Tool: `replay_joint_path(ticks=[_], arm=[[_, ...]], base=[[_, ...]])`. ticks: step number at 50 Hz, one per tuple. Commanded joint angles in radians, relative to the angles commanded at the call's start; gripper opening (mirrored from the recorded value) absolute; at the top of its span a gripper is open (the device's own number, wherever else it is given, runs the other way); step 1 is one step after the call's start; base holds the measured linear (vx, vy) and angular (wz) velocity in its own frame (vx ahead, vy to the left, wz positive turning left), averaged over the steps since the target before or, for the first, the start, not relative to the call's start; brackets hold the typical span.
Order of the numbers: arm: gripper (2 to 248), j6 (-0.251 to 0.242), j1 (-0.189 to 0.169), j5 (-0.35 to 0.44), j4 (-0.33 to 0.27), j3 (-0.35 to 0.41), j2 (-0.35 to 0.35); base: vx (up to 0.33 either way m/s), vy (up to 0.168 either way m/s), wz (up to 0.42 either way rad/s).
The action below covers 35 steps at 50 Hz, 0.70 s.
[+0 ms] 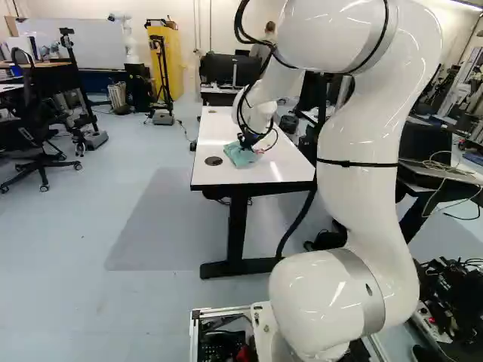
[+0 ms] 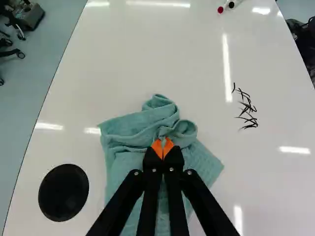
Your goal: Clean the table with the green towel
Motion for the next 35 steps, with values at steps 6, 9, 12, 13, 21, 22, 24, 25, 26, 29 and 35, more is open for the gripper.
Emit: replay_joint_path(ticks=[6, 9, 12, 13, 21, 22, 24, 25, 26, 29, 35], arm=[[21, 0.0, 0.015, 0.0, 0.0, -0.008, -0.006], [21, 0.0, 0.024, 0.0, 0.0, -0.007, -0.006], [21, 0.0, 0.032, 0.0, 0.0, -0.003, -0.002], [21, 0.0, 0.035, 0.0, 0.0, -0.001, -0.001], [21, 0.0, 0.056, 0.0, 0.0, 0.022, 0.017], [21, 0.0, 0.058, 0.0, 0.0, 0.026, 0.02], [21, 0.0, 0.063, 0.0, 0.0, 0.034, 0.026], [21, 0.0, 0.065, 0.0, 0.0, 0.038, 0.029], [21, 0.0, 0.067, 0.0, 0.0, 0.042, 0.033], [21, 0.0, 0.071, 0.0, 0.0, 0.056, 0.044], [21, 0.0, 0.077, 0.0, 0.0, 0.087, 0.068]], base=[[0.0, 0.0, 0.0], [0.0, 0.0, 0.0], [0.0, 0.0, 0.0], [0.0, 0.0, 0.0], [0.0, 0.0, 0.0], [0.0, 0.0, 0.0], [0.0, 0.0, 0.0], [0.0, 0.0, 0.0], [0.0, 0.0, 0.0], [0.0, 0.0, 0.0], [0.0, 0.0, 0.0]])
